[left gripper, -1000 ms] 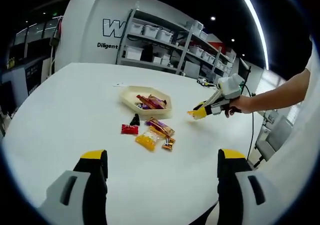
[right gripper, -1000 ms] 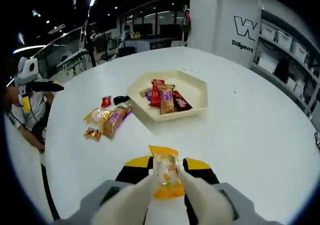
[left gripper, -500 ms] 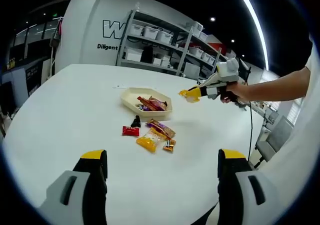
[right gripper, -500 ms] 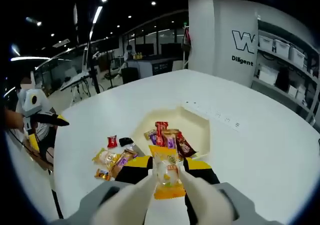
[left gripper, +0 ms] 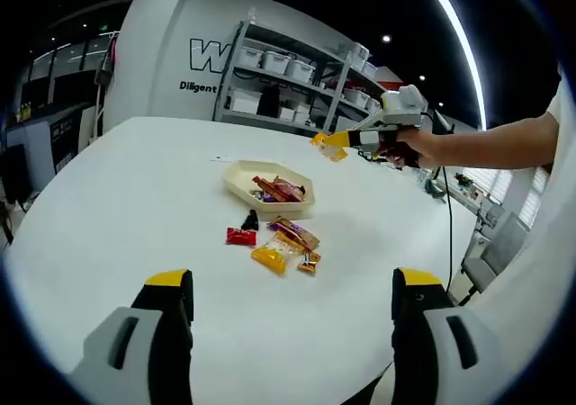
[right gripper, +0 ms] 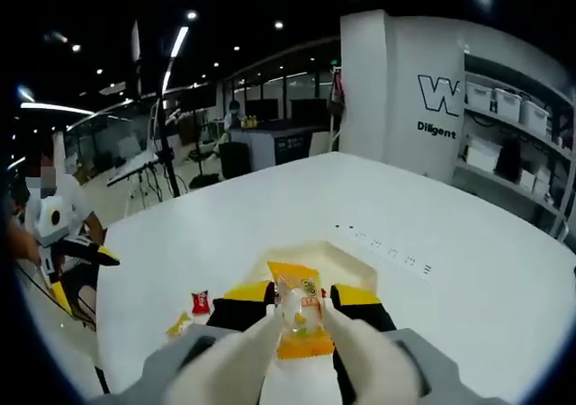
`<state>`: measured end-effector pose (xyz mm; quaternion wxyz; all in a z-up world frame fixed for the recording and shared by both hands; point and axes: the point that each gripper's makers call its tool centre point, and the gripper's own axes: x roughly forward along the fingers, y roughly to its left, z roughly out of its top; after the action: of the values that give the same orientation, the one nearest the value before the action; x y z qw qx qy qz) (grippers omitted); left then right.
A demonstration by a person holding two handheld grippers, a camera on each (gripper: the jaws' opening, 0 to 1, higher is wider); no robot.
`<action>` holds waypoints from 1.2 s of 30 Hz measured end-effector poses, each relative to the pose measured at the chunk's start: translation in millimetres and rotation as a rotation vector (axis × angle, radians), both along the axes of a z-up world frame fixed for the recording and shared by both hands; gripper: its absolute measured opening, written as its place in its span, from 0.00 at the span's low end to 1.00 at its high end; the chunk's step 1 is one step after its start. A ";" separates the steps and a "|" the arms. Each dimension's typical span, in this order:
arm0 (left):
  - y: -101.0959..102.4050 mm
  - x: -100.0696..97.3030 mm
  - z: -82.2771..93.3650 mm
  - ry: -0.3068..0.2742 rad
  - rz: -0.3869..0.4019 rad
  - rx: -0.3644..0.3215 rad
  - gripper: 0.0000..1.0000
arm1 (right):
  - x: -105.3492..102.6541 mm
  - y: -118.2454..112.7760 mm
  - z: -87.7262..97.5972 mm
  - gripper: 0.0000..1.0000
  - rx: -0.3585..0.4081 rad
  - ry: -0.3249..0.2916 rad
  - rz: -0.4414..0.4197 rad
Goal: Place the target food into the container with the food tongs after gripping and lifting it, then release it inside without dropping or visibly crushing the food.
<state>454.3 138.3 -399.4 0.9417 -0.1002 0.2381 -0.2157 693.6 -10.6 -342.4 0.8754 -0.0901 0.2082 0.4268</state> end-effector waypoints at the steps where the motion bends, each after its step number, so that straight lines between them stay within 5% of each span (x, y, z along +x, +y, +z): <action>1: 1.8 -0.4 0.8 -0.002 0.006 -0.003 0.90 | 1.6 2.1 1.8 0.19 0.007 0.001 -0.002; 15: 14.1 -1.6 1.7 -0.006 0.041 -0.003 0.89 | 29.1 27.1 18.3 0.20 0.035 -0.038 -0.003; 30: 16.2 2.8 1.1 -0.005 0.048 -0.010 0.90 | 31.5 25.0 17.9 0.20 0.047 -0.037 -0.015; 36: 15.3 4.2 -0.7 -0.001 0.041 -0.011 0.89 | 22.1 25.8 25.4 0.21 0.108 -0.044 -0.003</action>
<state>458.5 153.6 -400.1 0.9454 -0.1099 0.2346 -0.1979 715.7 15.2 -316.9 0.8840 -0.0516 0.1659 0.4340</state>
